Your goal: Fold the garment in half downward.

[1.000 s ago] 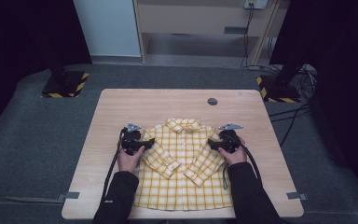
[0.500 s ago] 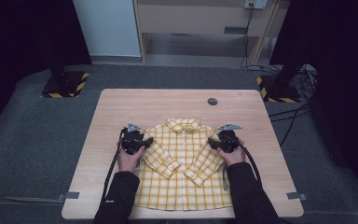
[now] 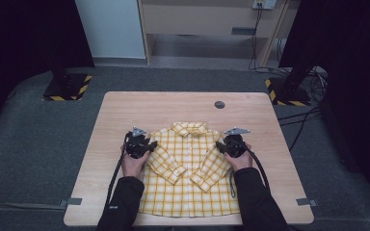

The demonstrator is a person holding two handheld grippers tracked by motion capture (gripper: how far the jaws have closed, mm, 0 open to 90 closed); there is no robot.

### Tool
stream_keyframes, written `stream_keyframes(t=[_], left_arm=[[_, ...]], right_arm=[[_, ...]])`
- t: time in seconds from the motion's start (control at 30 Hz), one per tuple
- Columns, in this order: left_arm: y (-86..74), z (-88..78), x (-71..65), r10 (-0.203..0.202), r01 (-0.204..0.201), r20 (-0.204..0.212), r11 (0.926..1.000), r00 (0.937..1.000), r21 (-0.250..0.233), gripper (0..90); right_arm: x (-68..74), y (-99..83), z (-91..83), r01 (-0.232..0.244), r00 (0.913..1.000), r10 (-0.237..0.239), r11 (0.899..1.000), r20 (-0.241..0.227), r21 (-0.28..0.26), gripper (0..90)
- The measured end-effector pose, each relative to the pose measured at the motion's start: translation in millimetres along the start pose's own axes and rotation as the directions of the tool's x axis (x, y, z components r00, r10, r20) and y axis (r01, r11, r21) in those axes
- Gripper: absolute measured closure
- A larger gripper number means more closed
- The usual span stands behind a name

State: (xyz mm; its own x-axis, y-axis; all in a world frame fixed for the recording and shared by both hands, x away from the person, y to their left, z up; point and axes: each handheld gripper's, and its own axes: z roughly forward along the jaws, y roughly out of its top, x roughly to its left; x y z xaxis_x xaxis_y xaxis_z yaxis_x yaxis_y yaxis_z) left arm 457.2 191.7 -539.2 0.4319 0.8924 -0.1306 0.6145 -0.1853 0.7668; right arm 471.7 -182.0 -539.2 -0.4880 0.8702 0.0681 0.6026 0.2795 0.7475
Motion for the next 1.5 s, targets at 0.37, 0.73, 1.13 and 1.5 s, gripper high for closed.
stream_keyframes(t=[0.37, 0.73, 1.13, 1.5], left_arm=[[-0.5, -0.1, 12.5, -0.116, 0.116, 0.066, 0.9932, 0.9911, 0.003, 77.3], [2.9, 0.9, 4.9, -0.086, 0.085, 0.032, 0.9961, 0.9958, 0.023, 85.1], [7.4, -12.2, -0.1, -0.066, 0.067, 0.038, 0.9975, 0.9971, -0.021, 85.6], [10.9, -46.1, -13.4, -0.019, 0.03, 0.089, 0.9915, 0.9958, -0.127, 85.5]], right_arm=[[-6.7, 0.6, 0.3, -0.088, 0.9958, 0.088, 0.996, -0.027, 0.003, 82.0], [-6.9, 0.4, 0.4, -0.105, 0.994, 0.105, 0.994, -0.03, 0.001, 83.5], [-6.3, 4.4, -9.8, -0.102, 0.9938, 0.101, 0.994, -0.047, -0.037, 84.2], [-2.1, 9.3, -43.4, -0.092, 0.9931, 0.083, 0.989, -0.083, -0.119, 84.2]])
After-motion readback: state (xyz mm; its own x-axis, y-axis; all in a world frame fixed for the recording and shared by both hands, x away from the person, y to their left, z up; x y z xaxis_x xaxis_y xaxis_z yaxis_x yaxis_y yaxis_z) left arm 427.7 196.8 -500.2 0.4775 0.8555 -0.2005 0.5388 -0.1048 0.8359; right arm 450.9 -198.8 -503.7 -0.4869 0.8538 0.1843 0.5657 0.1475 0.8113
